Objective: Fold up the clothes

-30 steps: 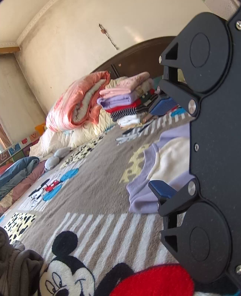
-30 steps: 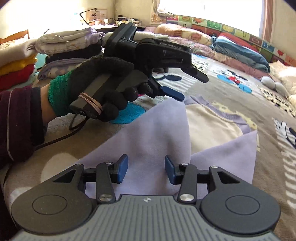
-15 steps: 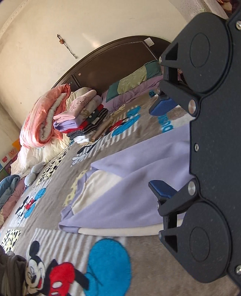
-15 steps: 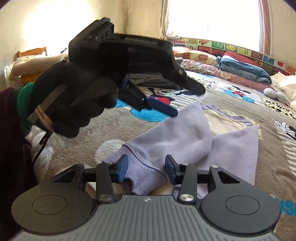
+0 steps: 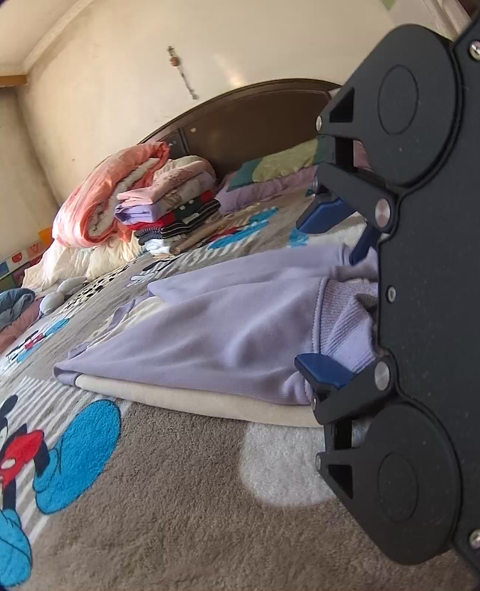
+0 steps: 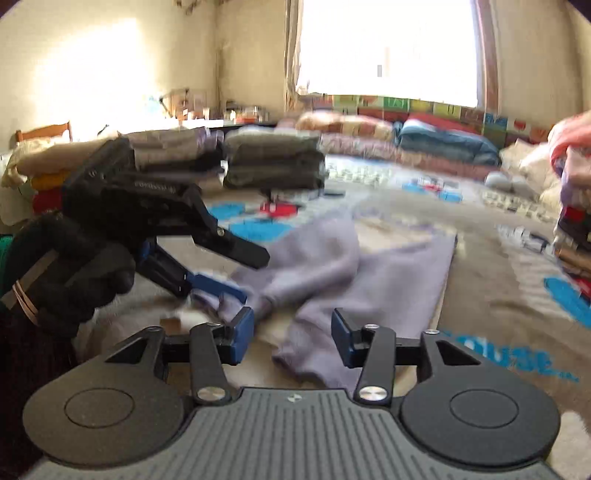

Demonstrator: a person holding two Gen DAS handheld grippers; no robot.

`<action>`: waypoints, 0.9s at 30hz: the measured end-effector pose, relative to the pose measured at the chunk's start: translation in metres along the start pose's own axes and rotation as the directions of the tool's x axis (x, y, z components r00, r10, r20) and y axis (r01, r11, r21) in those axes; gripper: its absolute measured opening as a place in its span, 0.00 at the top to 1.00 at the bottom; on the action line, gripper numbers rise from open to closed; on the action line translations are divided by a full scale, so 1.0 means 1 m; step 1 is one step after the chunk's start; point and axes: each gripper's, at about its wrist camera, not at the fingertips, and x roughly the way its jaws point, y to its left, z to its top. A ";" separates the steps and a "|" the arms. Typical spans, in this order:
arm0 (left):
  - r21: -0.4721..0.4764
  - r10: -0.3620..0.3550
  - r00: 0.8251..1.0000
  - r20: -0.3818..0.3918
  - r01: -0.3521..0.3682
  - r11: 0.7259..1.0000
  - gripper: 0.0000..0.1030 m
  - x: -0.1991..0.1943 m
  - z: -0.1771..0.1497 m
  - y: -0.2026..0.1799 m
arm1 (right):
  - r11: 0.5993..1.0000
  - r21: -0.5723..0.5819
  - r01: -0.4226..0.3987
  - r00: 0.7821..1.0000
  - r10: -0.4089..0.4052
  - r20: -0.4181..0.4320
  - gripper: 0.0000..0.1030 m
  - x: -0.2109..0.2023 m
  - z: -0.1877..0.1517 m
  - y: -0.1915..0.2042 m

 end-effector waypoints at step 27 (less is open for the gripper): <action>0.087 -0.008 0.998 0.067 0.002 0.996 0.32 -0.008 -0.010 -0.025 | 0.968 0.225 0.111 0.994 -0.107 -0.026 0.60 0.008 -0.012 -0.067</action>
